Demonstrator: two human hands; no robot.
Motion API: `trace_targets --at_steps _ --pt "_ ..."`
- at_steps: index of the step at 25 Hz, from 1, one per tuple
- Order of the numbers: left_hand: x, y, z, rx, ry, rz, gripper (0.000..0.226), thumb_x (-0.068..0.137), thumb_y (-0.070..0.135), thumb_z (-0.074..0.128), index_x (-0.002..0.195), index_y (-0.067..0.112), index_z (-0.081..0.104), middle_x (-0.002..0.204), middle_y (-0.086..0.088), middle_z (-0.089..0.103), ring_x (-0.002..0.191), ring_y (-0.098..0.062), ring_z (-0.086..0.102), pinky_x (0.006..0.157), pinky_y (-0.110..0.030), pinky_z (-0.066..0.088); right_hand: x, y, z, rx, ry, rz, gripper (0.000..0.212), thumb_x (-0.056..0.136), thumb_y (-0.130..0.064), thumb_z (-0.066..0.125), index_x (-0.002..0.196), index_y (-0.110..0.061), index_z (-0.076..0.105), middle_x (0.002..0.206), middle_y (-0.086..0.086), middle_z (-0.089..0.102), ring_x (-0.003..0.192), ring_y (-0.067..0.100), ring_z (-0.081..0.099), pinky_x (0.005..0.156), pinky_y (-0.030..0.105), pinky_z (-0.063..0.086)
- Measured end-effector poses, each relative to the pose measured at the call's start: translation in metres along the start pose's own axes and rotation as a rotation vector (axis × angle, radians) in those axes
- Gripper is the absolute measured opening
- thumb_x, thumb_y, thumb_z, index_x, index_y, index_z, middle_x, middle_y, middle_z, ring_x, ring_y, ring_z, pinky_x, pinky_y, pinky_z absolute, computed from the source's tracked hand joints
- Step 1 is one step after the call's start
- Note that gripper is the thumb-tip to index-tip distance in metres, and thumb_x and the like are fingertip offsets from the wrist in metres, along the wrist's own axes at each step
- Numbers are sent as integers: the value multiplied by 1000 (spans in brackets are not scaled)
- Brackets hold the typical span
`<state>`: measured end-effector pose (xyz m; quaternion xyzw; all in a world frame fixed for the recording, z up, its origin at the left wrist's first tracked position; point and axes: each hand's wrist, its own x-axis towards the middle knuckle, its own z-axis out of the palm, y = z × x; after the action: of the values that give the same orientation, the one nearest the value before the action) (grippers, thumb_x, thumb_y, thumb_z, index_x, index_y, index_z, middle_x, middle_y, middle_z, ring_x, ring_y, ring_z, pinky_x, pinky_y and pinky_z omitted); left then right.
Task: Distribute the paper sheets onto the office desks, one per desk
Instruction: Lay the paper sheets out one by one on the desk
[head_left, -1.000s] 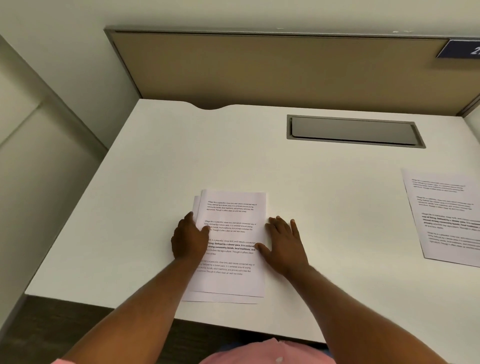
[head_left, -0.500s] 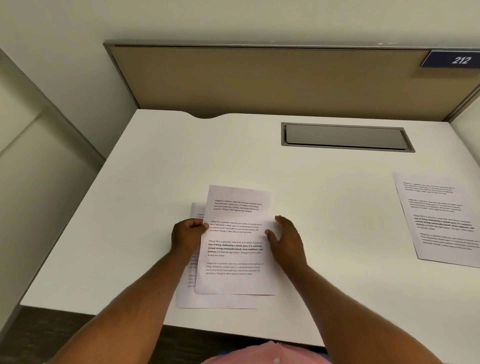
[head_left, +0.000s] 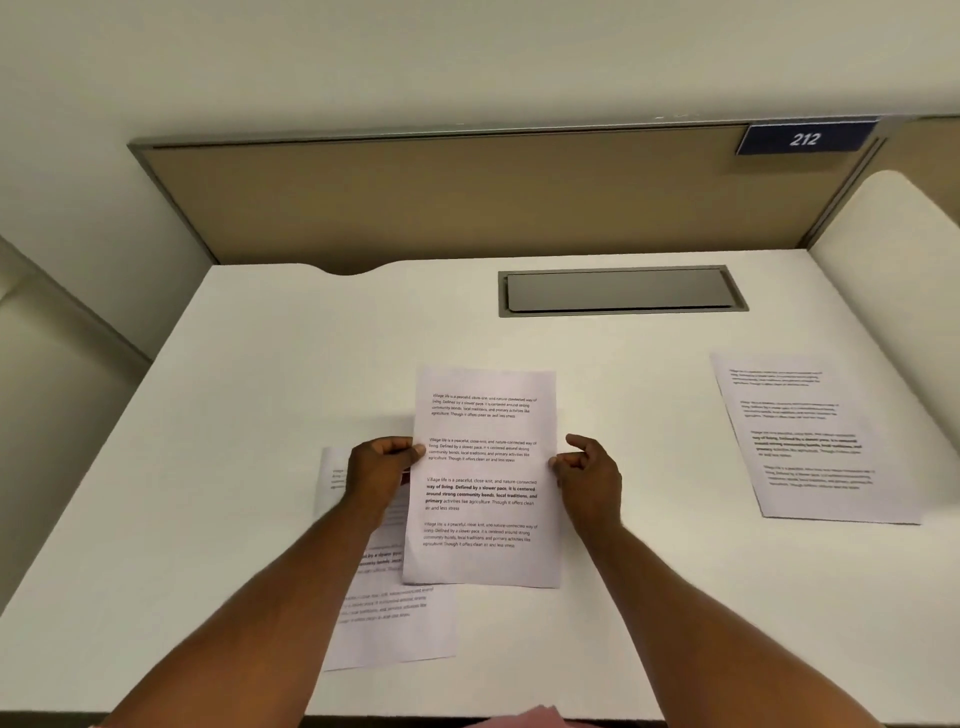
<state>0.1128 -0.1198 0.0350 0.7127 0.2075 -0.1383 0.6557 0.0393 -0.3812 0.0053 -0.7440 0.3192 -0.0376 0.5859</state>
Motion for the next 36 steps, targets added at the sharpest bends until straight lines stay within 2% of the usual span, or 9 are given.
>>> trace_targets --at_steps 4,6,8,13,15,21,27,33,36 --pt "4 9 66 49 -23 -17 14 79 -3 79 91 1 73 92 -20 76 77 -29 73 76 -37 62 26 0 -55 16 65 1 36 86 -11 70 120 -20 64 82 -5 74 83 16 71 81 31 54" --pt "5 9 101 89 -32 -24 16 77 -1 81 92 1 75 93 -20 77 86 -38 74 84 -46 61 41 4 -85 -8 92 -1 35 86 -11 70 120 -20 64 82 -6 73 83 15 70 78 28 52" --pt "7 9 130 133 -31 -36 18 72 4 83 89 6 76 89 -17 78 89 -43 74 87 -54 60 55 5 -110 -37 112 0 35 87 -12 70 121 -20 64 82 -6 72 83 12 68 73 22 48" --pt "15 8 205 287 37 3 26 66 11 88 80 15 67 82 -11 75 68 -30 71 79 -50 62 99 8 -164 -95 134 21 34 88 -10 68 120 -21 64 82 -6 70 80 1 64 66 12 41" --pt "16 8 228 336 61 21 28 66 13 89 78 17 64 84 -10 75 66 -28 69 77 -47 61 116 10 -178 -124 131 27 35 88 -10 68 121 -21 64 82 -6 70 79 1 63 66 12 40" --pt "23 11 274 491 153 56 23 72 18 84 85 16 65 86 2 69 87 -26 67 82 -35 54 158 12 -196 -209 71 23 39 89 -8 64 126 -18 61 79 -7 68 76 3 62 66 17 43" --pt "30 13 293 595 205 66 22 74 18 81 84 16 62 85 -2 69 85 -29 67 79 -36 53 180 18 -196 -305 25 -1 43 89 -12 59 131 -19 58 86 -7 66 86 16 65 84 38 56" --pt "29 7 298 649 209 112 19 76 15 76 85 13 60 80 -1 66 81 -29 65 71 -30 48 182 23 -193 -356 19 -37 42 90 -13 57 131 -21 57 89 -10 64 89 17 64 88 39 55" --pt "28 5 296 658 189 136 22 76 15 78 87 13 58 83 -2 67 82 -29 65 73 -32 50 178 25 -191 -358 13 -27 45 88 -16 55 133 -25 54 95 -10 63 93 17 63 89 40 54"
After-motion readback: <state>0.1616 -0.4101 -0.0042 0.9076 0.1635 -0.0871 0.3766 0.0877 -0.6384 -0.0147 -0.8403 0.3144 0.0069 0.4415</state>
